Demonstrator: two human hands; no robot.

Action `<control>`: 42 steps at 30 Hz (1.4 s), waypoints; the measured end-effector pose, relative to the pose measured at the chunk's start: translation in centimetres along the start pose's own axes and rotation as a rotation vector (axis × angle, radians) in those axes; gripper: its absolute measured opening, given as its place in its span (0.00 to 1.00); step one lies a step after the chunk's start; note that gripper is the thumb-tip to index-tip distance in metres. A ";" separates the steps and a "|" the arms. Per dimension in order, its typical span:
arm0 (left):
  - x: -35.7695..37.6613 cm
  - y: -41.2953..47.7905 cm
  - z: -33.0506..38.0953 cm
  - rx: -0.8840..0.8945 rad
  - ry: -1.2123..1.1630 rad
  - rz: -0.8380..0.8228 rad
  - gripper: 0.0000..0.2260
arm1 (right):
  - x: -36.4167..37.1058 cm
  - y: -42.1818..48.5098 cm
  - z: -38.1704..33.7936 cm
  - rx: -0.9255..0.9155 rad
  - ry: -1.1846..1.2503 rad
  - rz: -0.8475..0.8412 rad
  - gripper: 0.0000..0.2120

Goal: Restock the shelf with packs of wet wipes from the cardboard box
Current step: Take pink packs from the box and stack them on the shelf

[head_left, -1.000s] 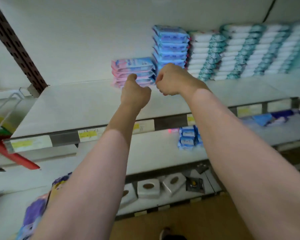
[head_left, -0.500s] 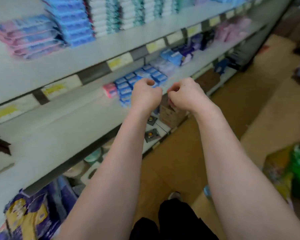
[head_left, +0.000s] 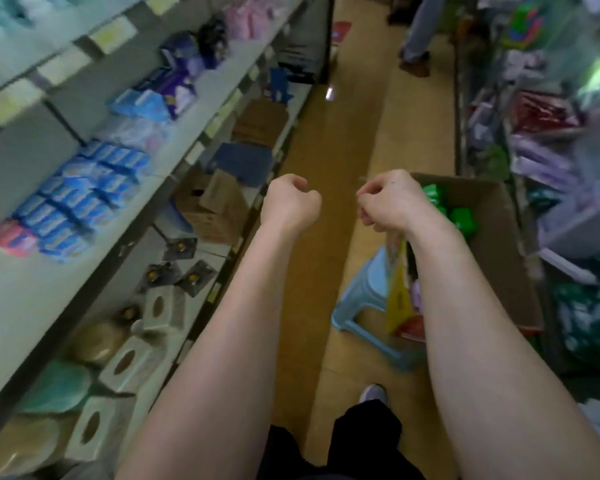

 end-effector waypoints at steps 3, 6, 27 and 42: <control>7.6 2.1 2.5 -0.018 0.046 -0.109 0.16 | -5.4 1.4 6.2 0.068 0.021 0.050 0.11; 14.9 4.2 4.3 -0.052 0.059 -0.196 0.15 | -9.3 3.3 12.1 0.143 0.021 0.054 0.13; 37.6 14.7 -6.8 -0.510 0.048 -0.486 0.09 | 0.3 8.4 39.0 0.744 0.466 -0.337 0.12; 46.5 18.5 -15.4 -0.694 0.592 -0.836 0.14 | 10.5 8.1 45.9 1.211 1.067 -0.304 0.18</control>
Point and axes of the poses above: each hand's wrist, its own y-axis towards the middle knuckle, its own x-axis out of the palm, z = x × y, the point moved 10 cm from there along y, towards the middle knuckle, and after that the axes turned 10 degrees about -z, right-handed, at the moved point
